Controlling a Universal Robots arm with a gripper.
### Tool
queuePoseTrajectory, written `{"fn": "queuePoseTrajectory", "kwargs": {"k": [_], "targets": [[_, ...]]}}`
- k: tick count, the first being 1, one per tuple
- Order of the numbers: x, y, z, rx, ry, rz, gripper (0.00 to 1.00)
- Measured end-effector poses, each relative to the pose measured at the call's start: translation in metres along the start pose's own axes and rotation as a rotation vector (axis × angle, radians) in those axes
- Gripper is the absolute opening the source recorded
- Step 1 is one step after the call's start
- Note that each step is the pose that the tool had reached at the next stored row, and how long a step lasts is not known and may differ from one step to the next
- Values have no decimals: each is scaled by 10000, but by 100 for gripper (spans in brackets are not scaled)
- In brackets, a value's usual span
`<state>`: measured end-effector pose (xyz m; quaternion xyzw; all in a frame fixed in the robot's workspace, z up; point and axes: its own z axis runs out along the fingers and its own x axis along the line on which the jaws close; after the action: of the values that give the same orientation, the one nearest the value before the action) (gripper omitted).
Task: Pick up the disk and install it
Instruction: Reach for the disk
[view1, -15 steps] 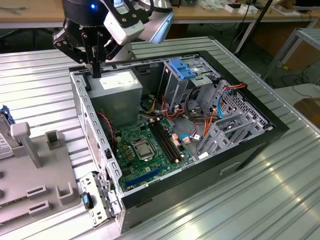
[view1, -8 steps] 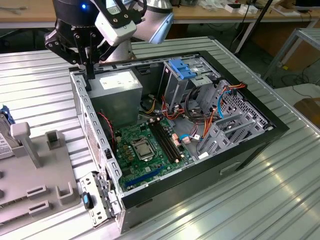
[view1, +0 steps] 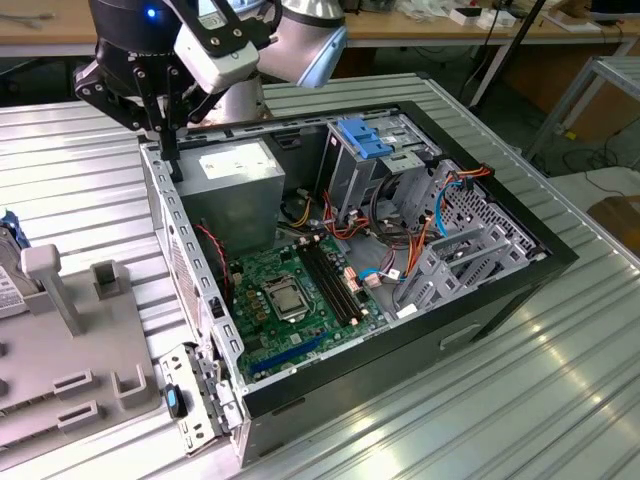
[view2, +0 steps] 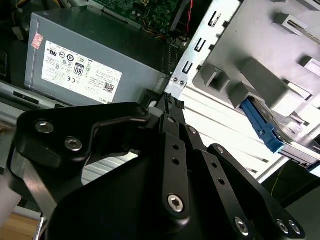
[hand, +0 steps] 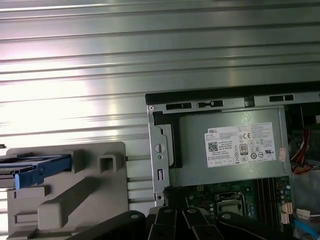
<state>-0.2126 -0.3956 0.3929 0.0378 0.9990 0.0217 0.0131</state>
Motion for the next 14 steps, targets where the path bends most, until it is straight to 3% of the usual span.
{"fn": "queuePoseTrajectory", "kwargs": {"k": [14], "targets": [[172, -13, -2, -1, 0, 0, 11]]}}
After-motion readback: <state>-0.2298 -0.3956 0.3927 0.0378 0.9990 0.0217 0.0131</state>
